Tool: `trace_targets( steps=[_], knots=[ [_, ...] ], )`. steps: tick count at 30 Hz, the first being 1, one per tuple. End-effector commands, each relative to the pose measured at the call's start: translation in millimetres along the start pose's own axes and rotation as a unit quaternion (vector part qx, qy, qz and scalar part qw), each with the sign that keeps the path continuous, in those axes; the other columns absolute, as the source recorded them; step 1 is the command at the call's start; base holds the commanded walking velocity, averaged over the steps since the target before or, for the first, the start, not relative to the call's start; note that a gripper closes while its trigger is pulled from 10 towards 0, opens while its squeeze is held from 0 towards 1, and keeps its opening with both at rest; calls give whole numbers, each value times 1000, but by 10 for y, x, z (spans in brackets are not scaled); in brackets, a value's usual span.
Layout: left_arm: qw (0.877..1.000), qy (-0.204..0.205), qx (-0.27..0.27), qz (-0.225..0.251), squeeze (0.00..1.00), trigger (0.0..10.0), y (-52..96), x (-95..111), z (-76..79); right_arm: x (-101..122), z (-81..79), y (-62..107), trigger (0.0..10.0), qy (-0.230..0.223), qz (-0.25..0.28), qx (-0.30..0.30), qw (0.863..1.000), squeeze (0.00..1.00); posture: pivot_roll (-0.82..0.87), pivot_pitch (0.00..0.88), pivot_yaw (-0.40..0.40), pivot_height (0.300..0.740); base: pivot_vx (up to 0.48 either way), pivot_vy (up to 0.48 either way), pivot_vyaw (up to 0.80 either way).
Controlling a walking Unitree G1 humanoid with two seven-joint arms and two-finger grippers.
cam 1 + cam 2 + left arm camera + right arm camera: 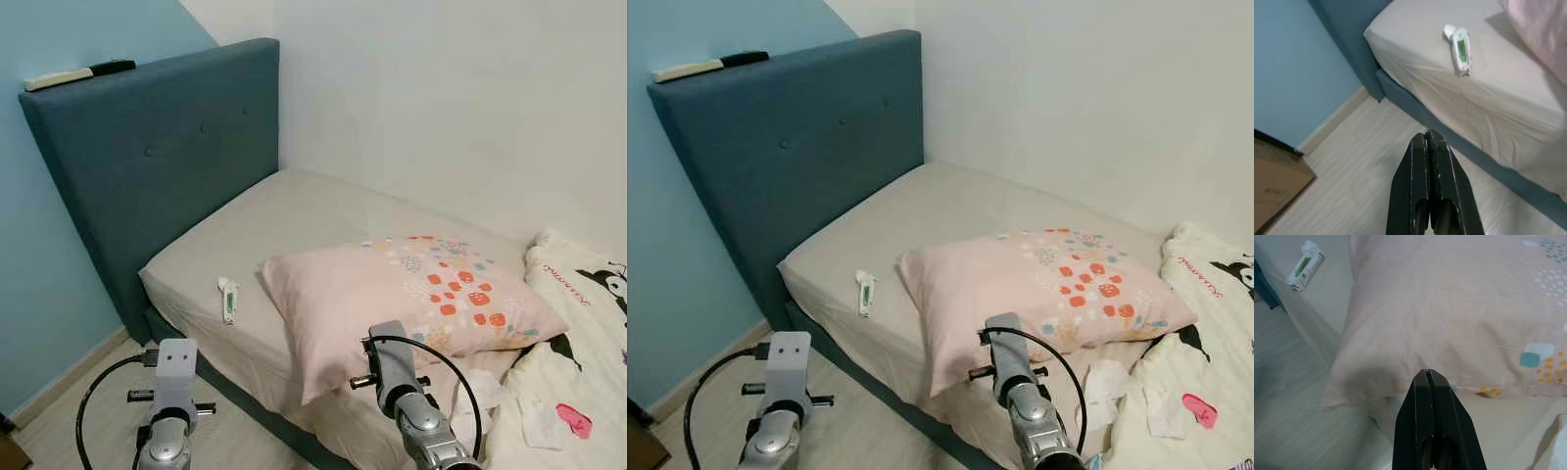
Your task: Clean up the room
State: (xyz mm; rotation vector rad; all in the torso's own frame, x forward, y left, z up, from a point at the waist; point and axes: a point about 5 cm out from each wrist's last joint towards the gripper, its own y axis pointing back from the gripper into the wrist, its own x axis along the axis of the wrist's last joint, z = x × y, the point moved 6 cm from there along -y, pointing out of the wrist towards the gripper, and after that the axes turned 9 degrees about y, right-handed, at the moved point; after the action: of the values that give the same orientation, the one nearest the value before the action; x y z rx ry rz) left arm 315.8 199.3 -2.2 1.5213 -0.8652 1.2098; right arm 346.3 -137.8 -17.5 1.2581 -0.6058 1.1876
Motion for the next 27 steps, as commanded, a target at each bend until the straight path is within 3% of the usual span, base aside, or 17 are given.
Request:
trace_targets(
  steps=[1, 12, 27],
  knots=[
    [1000, 4, -5, 10, 0, 10000, 5, 43, 30, 21, 18, -4, 10000, -9, 4, -3, 1000, 0, 25, 20, -71, 740, 0, 0, 0],
    [1000, 0, -21, 18, 0, 10000, 3, 86, 80, -5, 10, 1, 10000, -17, -2, -2, 1000, 0, 27, 22, -68, 740, 0, 0, 0],
    [999, -1, -26, 19, 0, 10000, 14, 98, 95, 7, -6, -9, 10000, -19, -4, 5, 1000, 0, 31, 31, -72, 740, 0, 0, -800]
  ],
)
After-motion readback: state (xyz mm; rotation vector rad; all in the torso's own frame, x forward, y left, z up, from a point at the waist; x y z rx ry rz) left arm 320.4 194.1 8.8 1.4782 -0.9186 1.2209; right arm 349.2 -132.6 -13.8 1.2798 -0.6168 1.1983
